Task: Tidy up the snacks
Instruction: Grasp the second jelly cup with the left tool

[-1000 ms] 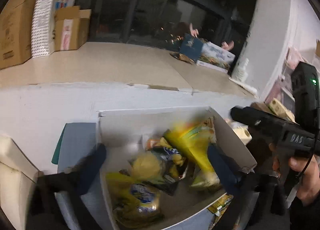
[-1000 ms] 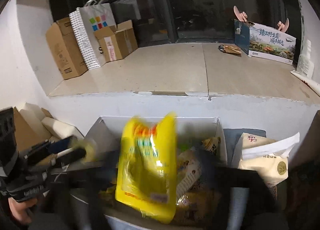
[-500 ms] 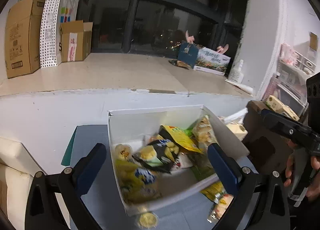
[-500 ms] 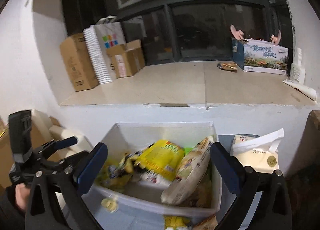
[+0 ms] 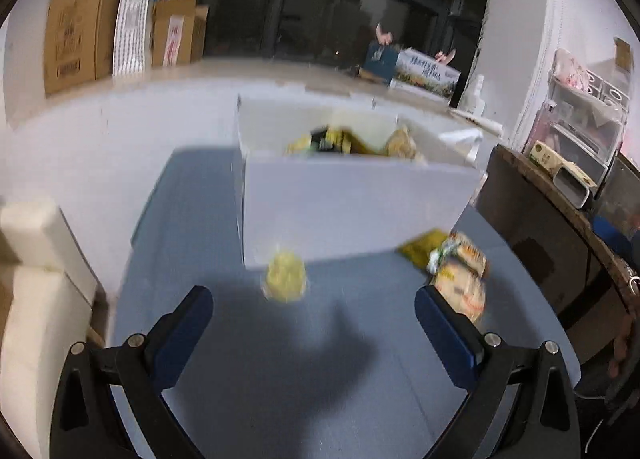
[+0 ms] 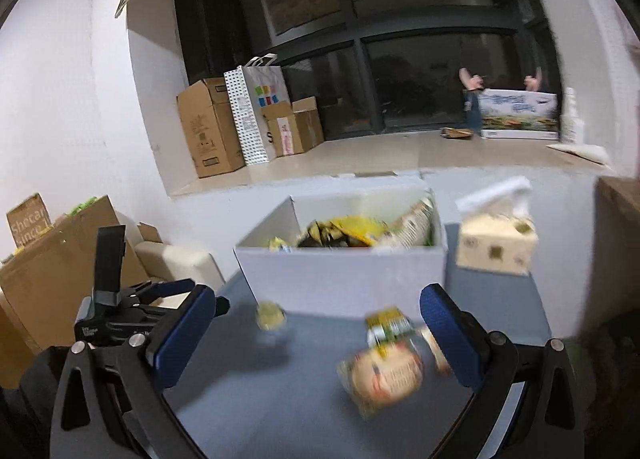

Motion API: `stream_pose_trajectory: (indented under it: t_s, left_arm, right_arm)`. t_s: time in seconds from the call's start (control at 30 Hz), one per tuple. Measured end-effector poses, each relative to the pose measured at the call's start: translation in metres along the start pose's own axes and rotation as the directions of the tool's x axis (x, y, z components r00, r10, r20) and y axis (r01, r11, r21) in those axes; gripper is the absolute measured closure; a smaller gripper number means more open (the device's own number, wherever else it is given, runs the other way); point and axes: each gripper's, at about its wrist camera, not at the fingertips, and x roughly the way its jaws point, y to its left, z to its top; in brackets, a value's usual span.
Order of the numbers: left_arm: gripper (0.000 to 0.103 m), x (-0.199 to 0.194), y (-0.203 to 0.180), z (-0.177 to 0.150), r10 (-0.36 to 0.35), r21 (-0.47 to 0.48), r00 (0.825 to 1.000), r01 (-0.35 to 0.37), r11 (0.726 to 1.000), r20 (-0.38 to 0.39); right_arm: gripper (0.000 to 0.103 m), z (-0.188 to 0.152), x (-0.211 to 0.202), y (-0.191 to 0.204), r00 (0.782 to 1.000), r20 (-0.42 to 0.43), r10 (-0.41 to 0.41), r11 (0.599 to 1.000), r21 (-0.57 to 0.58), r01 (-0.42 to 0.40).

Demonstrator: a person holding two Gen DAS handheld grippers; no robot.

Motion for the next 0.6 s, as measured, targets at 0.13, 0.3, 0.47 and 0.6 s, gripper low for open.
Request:
stream_pose_trajectory:
  t_s: [0.13,0.3,0.47,0.6]
  left_arm:
    - [0.000,0.024,0.002,0.001,0.053,-0.024,0.998,-0.054,0.998,-0.012]
    - [0.000,0.072,-0.004,0.015,0.161,-0.005,0.984,-0.162,0.987,-0.074]
    - [0.012,0.110,-0.003,0.019,0.212,-0.032,0.965,-0.219,0.975,-0.156]
    - [0.063,0.119,-0.003,0.016,0.233,-0.026,0.956,-0.241,0.970,-0.181]
  right_arm:
    - [0.000,-0.021,-0.011,0.005,1.000,0.003,-0.014,1.000,-0.004,0.014]
    - [0.000,-0.026,-0.015,0.006,0.999,0.008,-0.032,0.999,-0.025,0.032]
    - [0.000,-0.028,-0.016,-0.002,0.999,0.004,-0.050,0.999,-0.006,0.050]
    - [0.000,-0.030,-0.015,-0.009,0.998,-0.007,-0.059,0.998,0.022,0.059]
